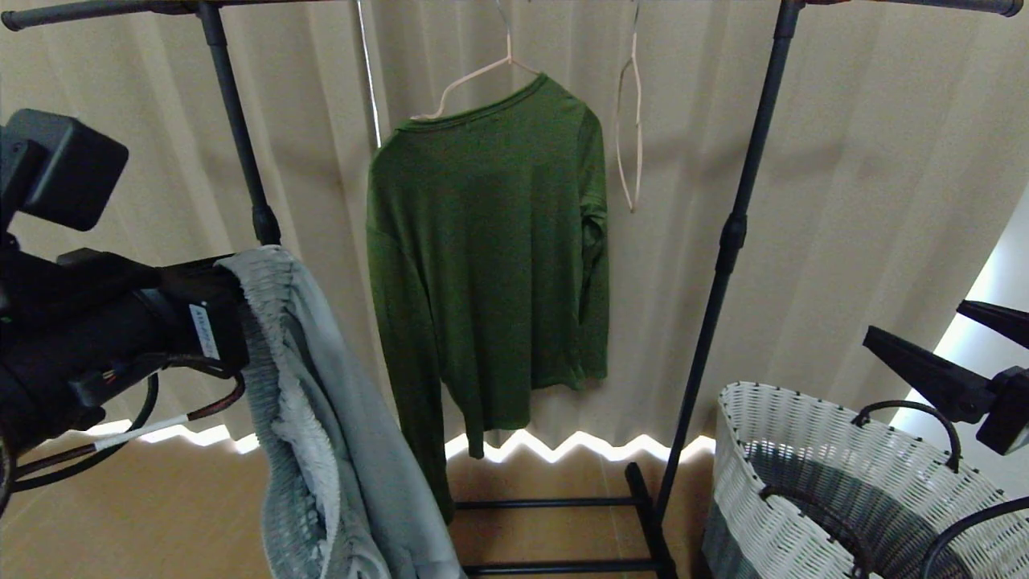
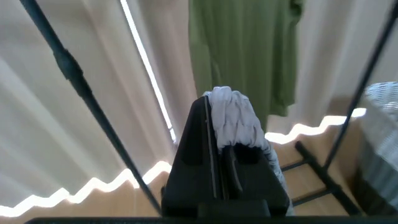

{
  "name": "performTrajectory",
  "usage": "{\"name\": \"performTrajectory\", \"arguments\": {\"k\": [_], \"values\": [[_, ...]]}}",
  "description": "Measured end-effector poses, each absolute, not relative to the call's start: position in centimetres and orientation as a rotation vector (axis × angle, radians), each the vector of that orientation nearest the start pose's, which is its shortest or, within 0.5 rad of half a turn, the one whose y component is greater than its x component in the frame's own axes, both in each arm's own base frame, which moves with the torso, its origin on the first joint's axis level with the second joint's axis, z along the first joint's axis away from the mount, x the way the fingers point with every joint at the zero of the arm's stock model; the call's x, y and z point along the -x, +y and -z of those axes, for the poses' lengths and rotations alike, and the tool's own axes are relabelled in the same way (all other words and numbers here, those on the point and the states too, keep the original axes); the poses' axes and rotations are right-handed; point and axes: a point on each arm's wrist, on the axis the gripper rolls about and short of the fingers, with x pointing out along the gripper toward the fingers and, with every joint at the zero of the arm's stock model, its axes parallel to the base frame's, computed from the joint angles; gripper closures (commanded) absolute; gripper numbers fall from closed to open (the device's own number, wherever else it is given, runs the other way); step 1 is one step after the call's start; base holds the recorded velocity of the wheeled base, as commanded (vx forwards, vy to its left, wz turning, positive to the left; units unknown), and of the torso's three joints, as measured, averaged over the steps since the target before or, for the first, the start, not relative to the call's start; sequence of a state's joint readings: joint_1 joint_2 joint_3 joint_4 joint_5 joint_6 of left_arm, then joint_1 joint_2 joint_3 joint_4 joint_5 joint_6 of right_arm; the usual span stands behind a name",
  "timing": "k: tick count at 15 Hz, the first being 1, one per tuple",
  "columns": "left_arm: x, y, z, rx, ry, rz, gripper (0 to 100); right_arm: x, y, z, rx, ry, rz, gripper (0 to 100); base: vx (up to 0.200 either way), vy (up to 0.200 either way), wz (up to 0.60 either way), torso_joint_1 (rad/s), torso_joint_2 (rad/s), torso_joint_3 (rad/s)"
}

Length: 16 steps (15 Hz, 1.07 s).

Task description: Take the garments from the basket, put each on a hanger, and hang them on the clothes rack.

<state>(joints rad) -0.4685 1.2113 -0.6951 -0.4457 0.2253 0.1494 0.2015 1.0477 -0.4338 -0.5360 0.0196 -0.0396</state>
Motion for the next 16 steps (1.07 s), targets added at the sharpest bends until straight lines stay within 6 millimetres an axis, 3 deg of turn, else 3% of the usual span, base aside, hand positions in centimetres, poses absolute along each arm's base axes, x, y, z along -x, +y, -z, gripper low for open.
{"name": "performTrajectory", "arguments": {"k": [4,14,16], "values": [[-16.0,-7.3,-25.0,-0.174,0.049,0.235,100,-12.9,2.5,-19.9,0.046,0.031,-0.208,0,0.000,0.000,0.00,0.000,0.00,0.000],[-15.6,-7.1,-23.9,-0.180,0.074,0.237,100,-12.4,2.5,-19.3,0.139,0.008,-0.222,0,0.000,0.000,0.00,0.001,-0.01,-0.003],[-15.6,-7.1,-23.8,-0.182,0.077,0.238,100,-12.4,2.3,-19.3,0.138,0.013,-0.209,0,0.000,0.000,0.00,0.083,-0.29,-0.220]]}}
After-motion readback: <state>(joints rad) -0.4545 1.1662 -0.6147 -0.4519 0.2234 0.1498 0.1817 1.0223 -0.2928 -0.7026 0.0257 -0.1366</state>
